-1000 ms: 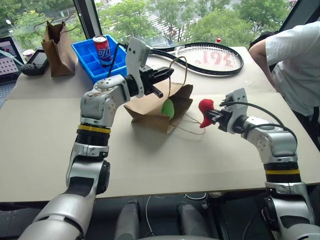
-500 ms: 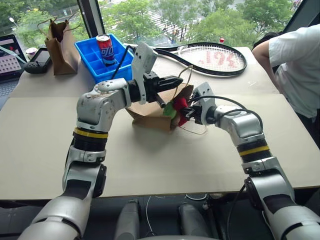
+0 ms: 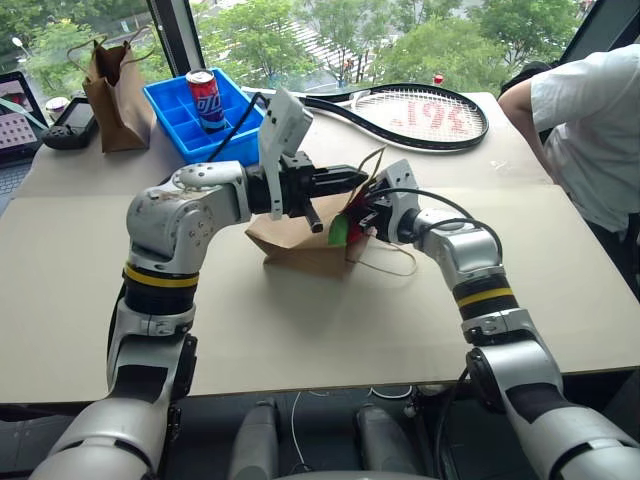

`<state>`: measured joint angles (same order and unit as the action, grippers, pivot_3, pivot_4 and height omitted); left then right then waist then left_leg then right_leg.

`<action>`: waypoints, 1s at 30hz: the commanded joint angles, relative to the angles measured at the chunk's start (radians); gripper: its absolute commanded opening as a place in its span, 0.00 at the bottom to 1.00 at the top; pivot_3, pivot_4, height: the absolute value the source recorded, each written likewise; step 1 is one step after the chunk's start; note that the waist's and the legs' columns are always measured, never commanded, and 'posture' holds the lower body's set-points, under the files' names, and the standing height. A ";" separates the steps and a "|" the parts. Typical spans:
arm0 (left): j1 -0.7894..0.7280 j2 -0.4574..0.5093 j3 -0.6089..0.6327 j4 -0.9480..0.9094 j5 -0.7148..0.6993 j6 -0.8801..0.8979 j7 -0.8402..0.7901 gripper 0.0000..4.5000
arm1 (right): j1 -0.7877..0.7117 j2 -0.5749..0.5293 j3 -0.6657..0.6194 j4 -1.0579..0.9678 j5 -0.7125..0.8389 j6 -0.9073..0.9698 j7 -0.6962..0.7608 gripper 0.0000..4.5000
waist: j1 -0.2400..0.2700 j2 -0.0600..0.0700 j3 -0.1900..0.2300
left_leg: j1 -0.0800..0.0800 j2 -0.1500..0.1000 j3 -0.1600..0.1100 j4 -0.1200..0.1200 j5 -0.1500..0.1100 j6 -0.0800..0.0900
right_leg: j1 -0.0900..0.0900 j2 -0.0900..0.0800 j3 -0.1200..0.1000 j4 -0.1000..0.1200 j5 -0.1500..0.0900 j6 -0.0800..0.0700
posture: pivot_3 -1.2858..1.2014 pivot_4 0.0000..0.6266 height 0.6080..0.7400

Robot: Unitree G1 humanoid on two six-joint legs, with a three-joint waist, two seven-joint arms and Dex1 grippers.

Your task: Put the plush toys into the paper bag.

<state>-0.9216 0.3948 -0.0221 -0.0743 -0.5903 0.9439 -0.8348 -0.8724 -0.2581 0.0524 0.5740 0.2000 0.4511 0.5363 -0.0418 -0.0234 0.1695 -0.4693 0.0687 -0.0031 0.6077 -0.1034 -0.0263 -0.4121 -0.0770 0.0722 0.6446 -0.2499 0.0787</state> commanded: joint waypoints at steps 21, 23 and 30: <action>-0.009 0.029 0.013 -0.001 0.018 -0.047 0.048 0.00 | 0.136 0.141 -0.076 -0.159 0.072 0.021 -0.026 0.63 | -0.001 0.000 0.000 | 0.000 0.000 0.000 0.000 0.000 0.000 | -0.001 0.000 0.000 0.002 0.000 0.000 | 0.52 0.24 0.99; -0.005 0.033 0.012 0.002 0.026 -0.054 0.050 0.00 | 0.147 0.125 -0.064 -0.219 0.075 0.060 -0.022 0.77 | -0.001 0.000 0.000 | 0.000 0.000 0.000 0.000 0.000 0.000 | -0.001 0.000 0.000 0.002 0.000 0.000 | 0.52 0.24 0.99; 0.022 0.047 0.010 0.047 0.069 -0.096 0.063 0.00 | 0.181 0.026 -0.048 -0.501 0.116 0.288 -0.014 0.99 | 0.000 0.000 0.000 | 0.000 0.000 0.000 -0.001 0.000 0.000 | -0.001 0.000 0.000 0.002 0.000 0.000 | 0.52 0.24 0.99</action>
<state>-0.8879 0.4380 -0.0212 -0.0199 -0.5289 0.8783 -0.7746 -0.6912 -0.2229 0.0109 0.1675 0.2829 0.6868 0.5195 -0.0421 -0.0233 0.1695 -0.4694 0.0688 -0.0031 0.6072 -0.1032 -0.0267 -0.4135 -0.0770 0.0724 0.6464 -0.2500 0.0784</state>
